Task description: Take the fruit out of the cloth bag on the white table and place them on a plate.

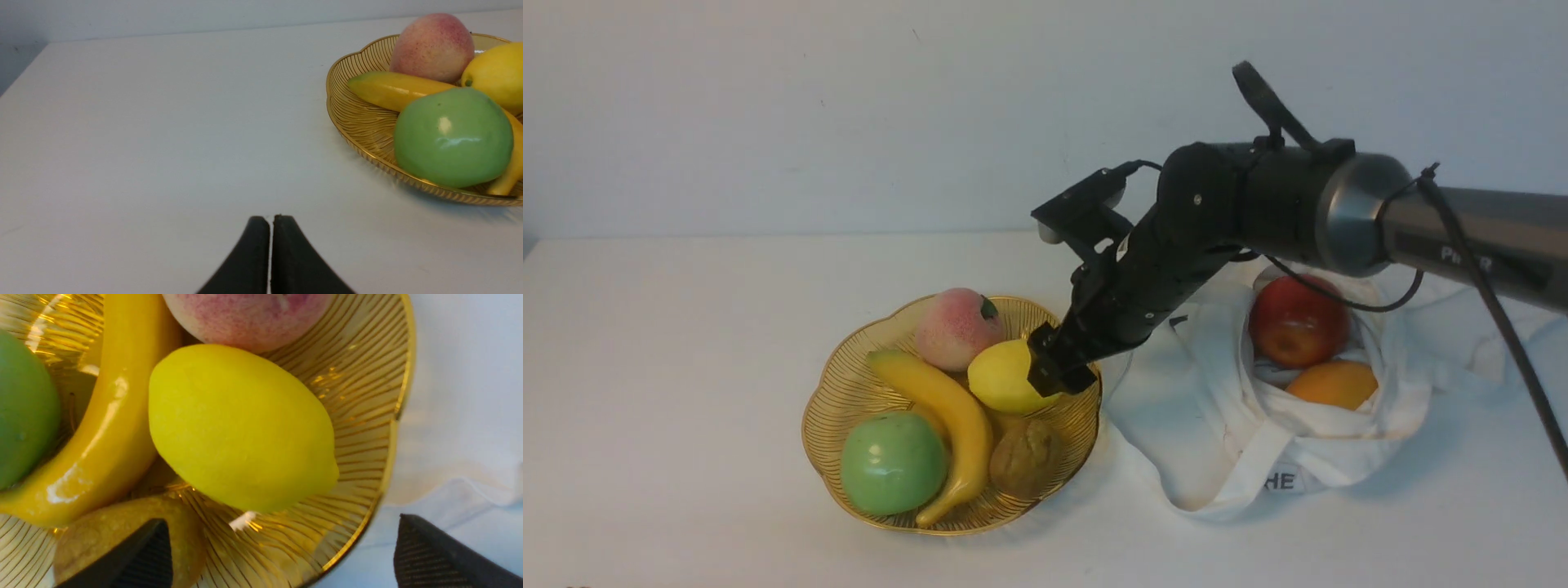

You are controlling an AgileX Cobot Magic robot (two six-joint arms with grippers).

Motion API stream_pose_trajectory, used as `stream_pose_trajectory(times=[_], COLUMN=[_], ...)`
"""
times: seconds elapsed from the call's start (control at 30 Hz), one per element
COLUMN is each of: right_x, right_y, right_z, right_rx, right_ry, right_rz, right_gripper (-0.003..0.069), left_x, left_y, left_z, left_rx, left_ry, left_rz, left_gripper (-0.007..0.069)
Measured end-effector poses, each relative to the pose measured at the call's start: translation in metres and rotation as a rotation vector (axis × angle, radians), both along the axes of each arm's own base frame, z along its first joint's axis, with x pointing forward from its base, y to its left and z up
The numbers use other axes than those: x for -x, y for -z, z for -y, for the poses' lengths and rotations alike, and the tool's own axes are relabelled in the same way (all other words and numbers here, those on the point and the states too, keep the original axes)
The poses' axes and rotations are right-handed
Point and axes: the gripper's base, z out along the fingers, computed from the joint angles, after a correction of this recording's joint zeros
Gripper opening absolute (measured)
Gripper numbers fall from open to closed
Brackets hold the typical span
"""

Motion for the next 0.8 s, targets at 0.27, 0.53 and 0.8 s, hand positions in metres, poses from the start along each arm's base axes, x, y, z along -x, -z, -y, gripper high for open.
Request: stream_pose_trajectory(times=[0.27, 0.53, 0.8], right_x=[0.035, 0.132, 0.253], right_y=[-0.101, -0.244, -0.286], right_z=[0.043, 0.128, 0.202], right_rx=[0.117, 0.018, -0.342], right_ry=[0.132, 0.437, 0.547], right_rz=[0.130, 0.409, 0.631], right_gripper=[0.0442, 0.0007, -0.0013], left_x=[0.000, 0.000, 0.000], left_y=[0.000, 0.000, 0.000], left_z=[0.000, 0.000, 0.000], left_rx=[0.000, 0.000, 0.000], left_ry=[0.000, 0.000, 0.000], left_rz=[0.000, 0.000, 0.000], left_gripper=[-0.0008, -0.0008, -0.0008])
